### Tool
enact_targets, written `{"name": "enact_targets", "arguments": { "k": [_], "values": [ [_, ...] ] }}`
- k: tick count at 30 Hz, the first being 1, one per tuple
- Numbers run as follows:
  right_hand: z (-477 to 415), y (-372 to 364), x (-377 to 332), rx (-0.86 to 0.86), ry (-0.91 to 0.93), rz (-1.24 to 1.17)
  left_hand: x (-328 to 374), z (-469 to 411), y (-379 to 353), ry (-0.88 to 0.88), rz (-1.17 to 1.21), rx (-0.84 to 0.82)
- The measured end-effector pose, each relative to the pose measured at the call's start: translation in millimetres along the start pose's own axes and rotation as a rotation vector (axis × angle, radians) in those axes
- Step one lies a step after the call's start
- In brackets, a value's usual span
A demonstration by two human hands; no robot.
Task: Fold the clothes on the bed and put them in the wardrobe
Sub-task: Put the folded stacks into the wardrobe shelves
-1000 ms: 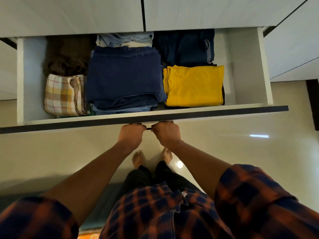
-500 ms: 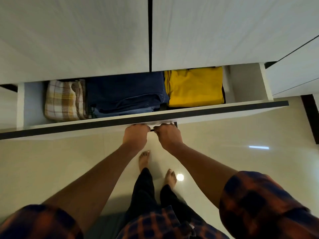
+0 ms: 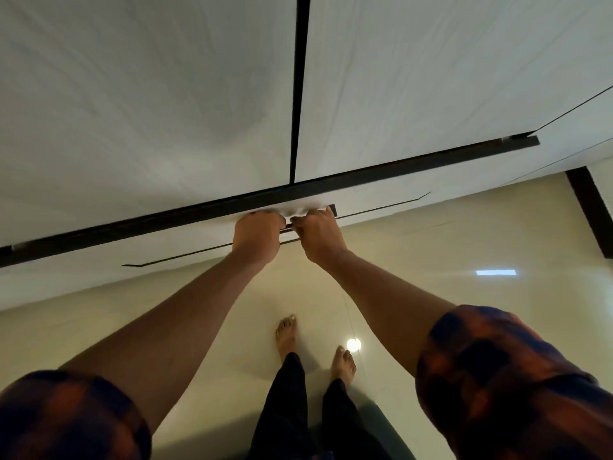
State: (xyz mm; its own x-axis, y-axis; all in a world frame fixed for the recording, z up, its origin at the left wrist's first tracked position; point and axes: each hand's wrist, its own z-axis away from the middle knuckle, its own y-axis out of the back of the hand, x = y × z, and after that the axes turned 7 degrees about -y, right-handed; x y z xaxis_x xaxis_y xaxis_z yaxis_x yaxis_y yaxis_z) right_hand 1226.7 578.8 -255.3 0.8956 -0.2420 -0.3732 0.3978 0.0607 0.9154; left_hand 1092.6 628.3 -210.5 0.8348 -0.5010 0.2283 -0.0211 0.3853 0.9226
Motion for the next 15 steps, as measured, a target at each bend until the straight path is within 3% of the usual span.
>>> {"name": "enact_targets", "arguments": {
  "k": [10,15],
  "values": [
    [-32,0,7,-0.008,0.012,-0.025,-22,-25,2,-0.12,0.007,0.045],
    [-32,17,-2,-0.18,-0.076,0.015,-26,-25,0,-0.148,0.025,0.08]
  ]
}}
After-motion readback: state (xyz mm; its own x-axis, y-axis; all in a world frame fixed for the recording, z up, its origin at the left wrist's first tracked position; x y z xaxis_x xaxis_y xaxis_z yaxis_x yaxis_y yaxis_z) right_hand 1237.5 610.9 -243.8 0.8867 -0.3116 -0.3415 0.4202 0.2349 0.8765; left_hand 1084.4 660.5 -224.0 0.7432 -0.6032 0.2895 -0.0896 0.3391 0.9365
